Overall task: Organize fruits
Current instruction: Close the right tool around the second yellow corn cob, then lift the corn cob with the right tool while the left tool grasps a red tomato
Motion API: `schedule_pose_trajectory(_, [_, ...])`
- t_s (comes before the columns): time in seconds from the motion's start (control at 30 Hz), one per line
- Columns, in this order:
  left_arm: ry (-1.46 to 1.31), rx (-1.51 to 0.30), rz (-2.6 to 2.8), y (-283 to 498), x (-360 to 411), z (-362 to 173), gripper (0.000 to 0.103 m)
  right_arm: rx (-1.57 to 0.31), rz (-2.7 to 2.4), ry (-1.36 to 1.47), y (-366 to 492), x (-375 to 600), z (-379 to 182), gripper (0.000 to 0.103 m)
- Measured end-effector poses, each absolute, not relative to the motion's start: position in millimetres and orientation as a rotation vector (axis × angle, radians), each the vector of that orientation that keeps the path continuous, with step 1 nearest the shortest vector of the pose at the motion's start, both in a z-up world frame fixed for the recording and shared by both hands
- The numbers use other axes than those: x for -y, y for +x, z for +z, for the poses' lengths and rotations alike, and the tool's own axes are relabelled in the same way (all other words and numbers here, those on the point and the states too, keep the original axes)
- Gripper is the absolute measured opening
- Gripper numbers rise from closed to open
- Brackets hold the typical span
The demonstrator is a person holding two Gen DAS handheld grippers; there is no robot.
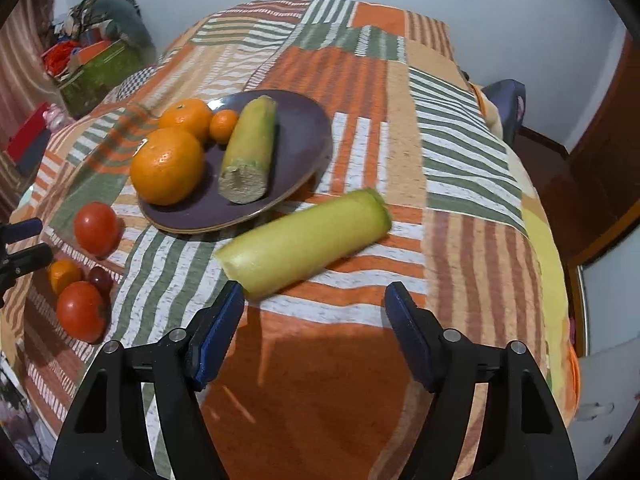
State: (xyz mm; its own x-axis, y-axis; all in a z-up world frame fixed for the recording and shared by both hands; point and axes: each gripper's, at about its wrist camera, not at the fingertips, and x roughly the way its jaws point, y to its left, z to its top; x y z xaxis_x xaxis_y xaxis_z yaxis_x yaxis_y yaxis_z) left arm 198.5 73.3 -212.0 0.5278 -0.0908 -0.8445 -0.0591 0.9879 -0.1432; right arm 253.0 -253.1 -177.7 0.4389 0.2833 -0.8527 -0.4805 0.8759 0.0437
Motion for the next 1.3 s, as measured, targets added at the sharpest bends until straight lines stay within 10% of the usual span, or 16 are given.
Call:
schedule_pose_trajectory(0.53, [-0.188,-1.024,-0.018,205.8,-81.0,-219.9,0.078,-1.057,0.402,-0.029,287.6,222.2,-199.9,0.082])
schedule_pose_trajectory(0.87, [-0.208,-1.018,-0.019,211.4,-82.1,-223.9,0.078,-1.061,0.462,-0.141,272.7,238.6,-197.1,0.041])
schedule_pose_trajectory(1.3, [-0.152,-1.011,-0.037,224.1,-69.2,-226.0,0.078,-1.058,0.502,-0.212,248.8,261.1,-183.9,0.037])
